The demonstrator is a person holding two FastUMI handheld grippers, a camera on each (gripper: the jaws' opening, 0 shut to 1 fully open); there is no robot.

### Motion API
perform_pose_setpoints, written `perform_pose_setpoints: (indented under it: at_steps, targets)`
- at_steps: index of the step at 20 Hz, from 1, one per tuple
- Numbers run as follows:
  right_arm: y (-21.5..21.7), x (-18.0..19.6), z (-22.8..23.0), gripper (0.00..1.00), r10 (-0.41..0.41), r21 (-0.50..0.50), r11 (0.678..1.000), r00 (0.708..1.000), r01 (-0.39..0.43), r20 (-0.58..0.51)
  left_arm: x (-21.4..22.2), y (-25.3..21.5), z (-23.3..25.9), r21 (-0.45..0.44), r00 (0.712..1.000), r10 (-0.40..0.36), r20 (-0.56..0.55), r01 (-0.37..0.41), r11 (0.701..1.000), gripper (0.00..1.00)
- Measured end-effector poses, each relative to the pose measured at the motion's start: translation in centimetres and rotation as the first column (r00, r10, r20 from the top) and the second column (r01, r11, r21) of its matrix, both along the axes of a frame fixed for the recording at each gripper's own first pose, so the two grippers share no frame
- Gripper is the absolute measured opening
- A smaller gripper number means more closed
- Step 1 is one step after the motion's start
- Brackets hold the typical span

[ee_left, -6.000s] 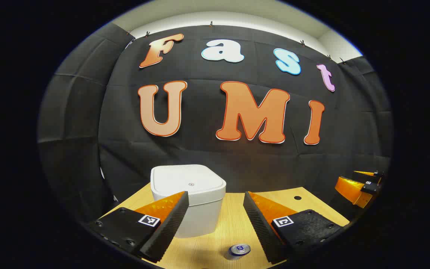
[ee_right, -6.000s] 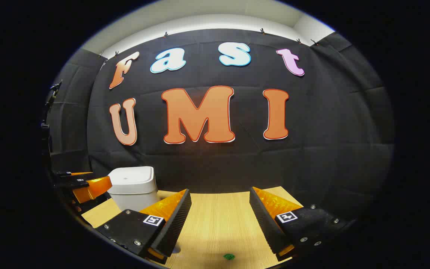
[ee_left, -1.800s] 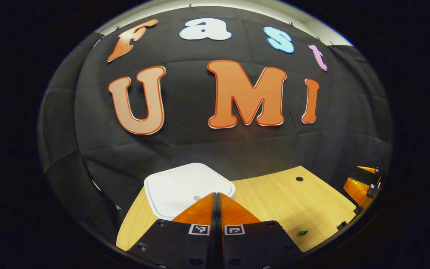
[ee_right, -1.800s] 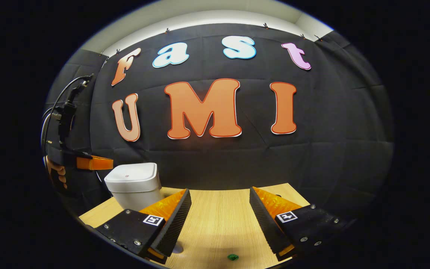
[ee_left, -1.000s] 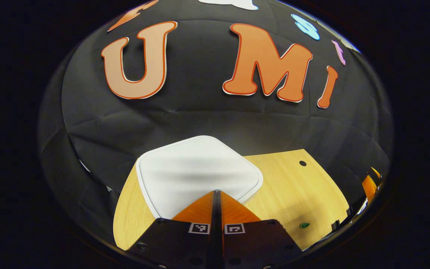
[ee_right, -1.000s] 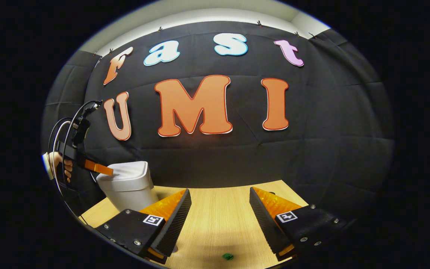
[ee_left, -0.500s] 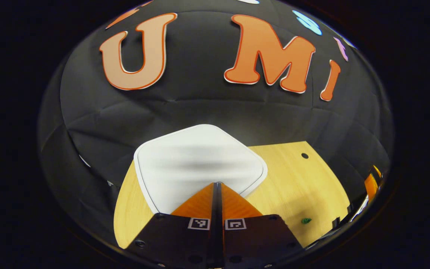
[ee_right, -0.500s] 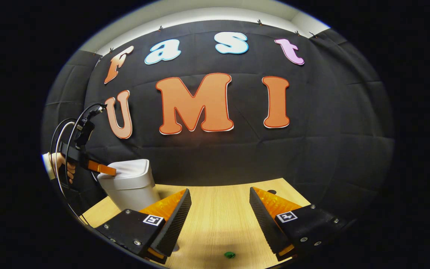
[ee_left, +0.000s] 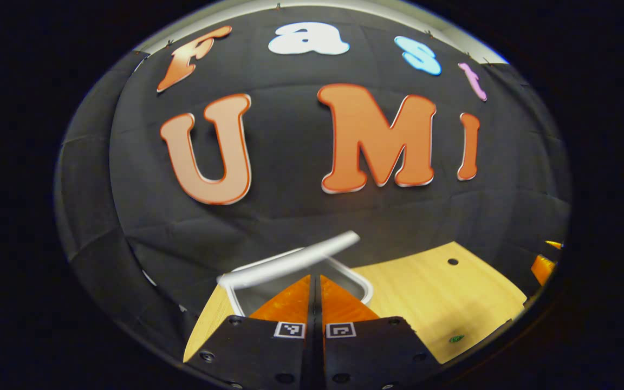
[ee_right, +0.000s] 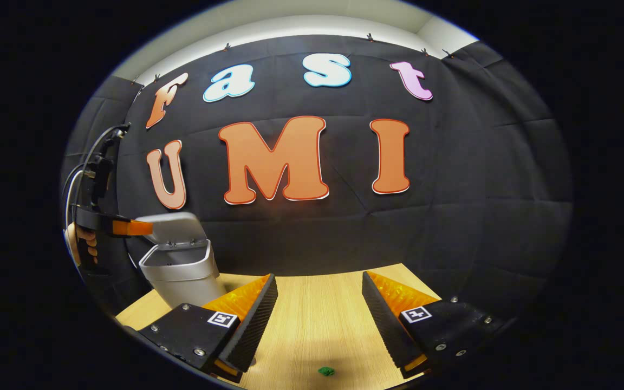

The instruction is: Press the lid of the desktop garbage bin to open it, pick up the crumpled paper on the desktop and throw it into the bin, then pick up the pop can on the desktop and drop it into the bin, and finally close the garbage bin lid.

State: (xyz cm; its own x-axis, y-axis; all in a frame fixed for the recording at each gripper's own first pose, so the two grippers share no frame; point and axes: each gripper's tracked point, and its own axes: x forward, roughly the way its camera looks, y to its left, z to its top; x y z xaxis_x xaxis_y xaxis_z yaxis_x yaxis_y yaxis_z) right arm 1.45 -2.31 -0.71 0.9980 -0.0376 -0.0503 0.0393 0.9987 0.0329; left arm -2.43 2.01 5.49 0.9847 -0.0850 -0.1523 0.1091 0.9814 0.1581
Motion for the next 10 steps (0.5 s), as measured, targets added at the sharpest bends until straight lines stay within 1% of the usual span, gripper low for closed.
perform_pose_setpoints:
  at_steps: [1, 3, 6, 10]
  targets:
    - [0.1, 0.0, 0.0, 0.94, 0.002, 0.001, 1.000, 1.000, -0.002, 0.001, -1.0, -0.3, 0.0, -0.019, 1.000, -0.006, 0.001, 0.006, 1.000, 0.00]
    - [0.6, -0.2, 0.3, 0.94, 0.011, -0.002, 1.000, 1.000, -0.011, 0.008, -2.2, -1.9, -0.1, -0.086, 1.000, -0.024, 0.002, 0.024, 0.996, 0.00]
    - [1.5, -0.2, 0.5, 0.94, 0.043, 0.001, 0.999, 0.999, -0.043, 0.013, -3.6, -2.5, -0.3, -0.159, 1.000, -0.017, 0.017, 0.020, 0.987, 0.00]
    - [2.4, -0.1, 0.5, 0.94, 0.081, 0.026, 0.996, 0.997, -0.082, 0.015, -5.3, -1.4, -0.7, -0.163, 0.999, 0.027, 0.034, -0.021, 0.986, 0.00]
